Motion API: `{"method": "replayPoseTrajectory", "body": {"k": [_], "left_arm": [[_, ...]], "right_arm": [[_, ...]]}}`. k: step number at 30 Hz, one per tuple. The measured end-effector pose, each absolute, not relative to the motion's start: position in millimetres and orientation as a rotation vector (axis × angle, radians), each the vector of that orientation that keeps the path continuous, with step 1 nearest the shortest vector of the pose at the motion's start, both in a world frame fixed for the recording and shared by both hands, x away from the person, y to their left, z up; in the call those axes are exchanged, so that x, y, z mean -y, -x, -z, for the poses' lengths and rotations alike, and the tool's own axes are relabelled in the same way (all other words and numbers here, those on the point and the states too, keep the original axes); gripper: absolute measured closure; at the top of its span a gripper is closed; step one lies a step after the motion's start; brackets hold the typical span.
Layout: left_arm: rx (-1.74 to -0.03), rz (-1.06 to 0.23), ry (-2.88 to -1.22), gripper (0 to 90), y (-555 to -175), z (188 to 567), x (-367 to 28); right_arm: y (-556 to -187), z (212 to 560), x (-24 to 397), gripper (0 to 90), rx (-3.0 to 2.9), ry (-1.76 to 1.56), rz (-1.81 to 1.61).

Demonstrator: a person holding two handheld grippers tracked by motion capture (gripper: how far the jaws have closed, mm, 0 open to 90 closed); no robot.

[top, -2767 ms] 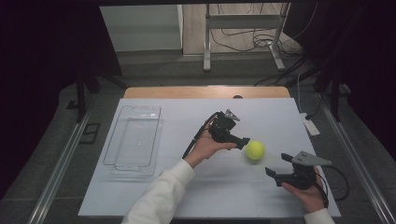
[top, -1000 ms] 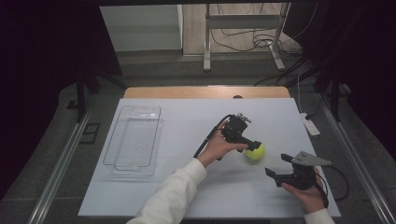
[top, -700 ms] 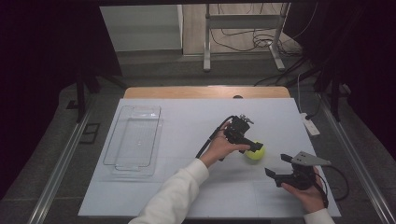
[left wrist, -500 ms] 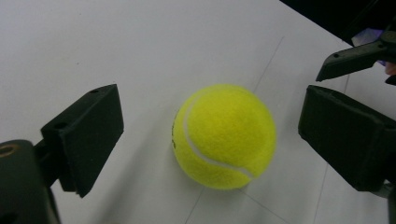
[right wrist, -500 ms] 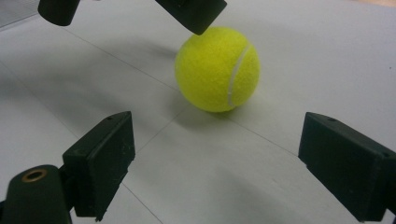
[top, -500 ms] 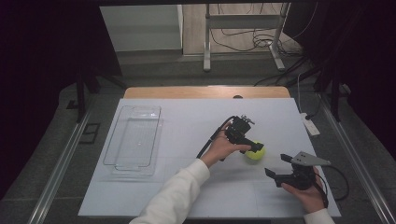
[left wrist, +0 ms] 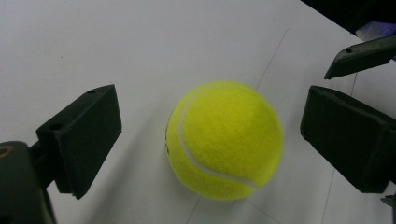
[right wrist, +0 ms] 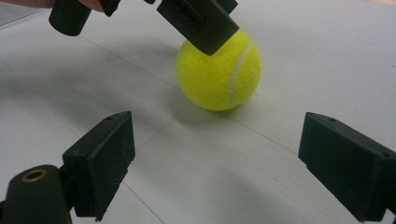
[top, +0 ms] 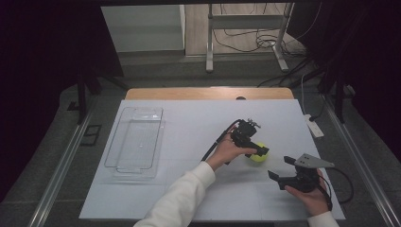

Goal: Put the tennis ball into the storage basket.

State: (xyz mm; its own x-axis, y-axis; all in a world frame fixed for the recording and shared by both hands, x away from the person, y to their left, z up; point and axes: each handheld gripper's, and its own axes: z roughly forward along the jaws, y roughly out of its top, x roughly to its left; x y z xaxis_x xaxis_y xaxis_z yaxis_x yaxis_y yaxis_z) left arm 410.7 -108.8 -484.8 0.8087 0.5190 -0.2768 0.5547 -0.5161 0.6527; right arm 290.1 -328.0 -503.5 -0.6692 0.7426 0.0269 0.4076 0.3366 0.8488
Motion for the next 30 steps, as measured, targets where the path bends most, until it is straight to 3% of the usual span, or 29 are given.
{"method": "replayPoseTrajectory", "body": {"k": [21,30], "left_arm": [[-0.788,0.085,-2.252,7.2,-412,497,120],[-0.791,0.102,-2.275,11.7,-411,500,121]], "right_arm": [[-290,504,328,11.2,-2.248,-1.015,-1.258],[-290,504,328,11.2,-2.248,-1.016,-1.257]]}}
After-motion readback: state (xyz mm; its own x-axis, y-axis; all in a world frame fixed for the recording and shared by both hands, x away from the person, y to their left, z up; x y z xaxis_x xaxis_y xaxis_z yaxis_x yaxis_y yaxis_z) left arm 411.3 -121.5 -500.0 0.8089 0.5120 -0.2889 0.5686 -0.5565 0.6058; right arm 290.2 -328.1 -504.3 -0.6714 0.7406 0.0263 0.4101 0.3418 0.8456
